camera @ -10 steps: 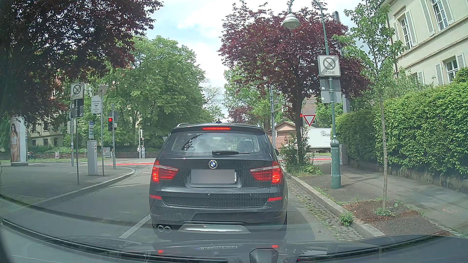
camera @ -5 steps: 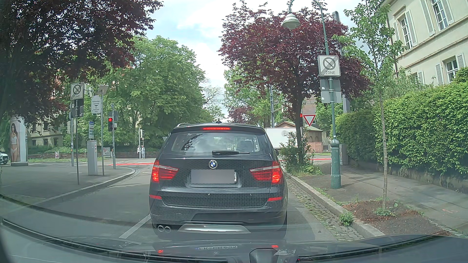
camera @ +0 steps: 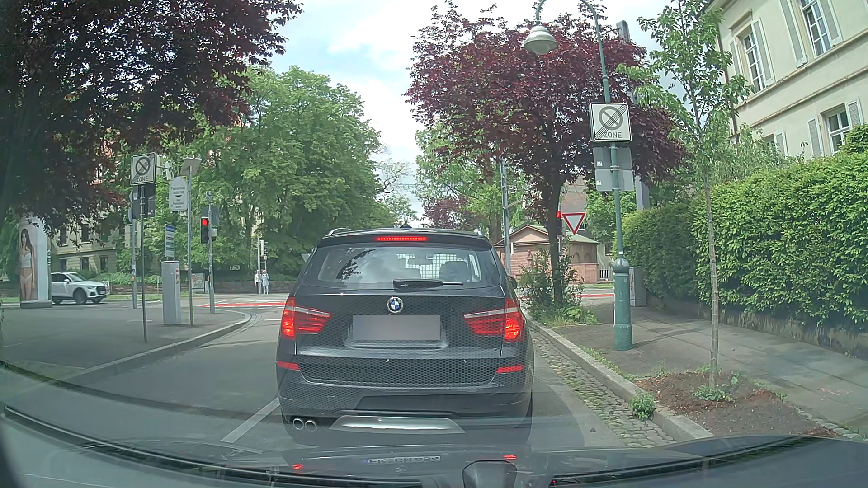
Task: Follow the waypoints while adhering to traffic rules and regulations
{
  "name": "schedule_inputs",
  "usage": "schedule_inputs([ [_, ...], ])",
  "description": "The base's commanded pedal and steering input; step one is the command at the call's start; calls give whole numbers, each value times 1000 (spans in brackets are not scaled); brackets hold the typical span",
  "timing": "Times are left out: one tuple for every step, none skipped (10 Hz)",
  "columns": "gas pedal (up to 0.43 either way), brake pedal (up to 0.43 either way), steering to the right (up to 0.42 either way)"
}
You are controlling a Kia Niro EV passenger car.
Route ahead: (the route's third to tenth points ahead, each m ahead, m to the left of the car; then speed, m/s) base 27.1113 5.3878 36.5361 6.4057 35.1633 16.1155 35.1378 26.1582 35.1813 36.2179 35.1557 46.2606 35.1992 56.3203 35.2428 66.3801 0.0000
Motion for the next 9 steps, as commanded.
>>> schedule_inputs([
  [0,274,2],
  [0,274,2],
  [0,274,2],
  [0,274,2],
  [0,274,2],
  [0,274,2],
  [0,274,2],
  [0,274,2],
  [0,274,2],
])
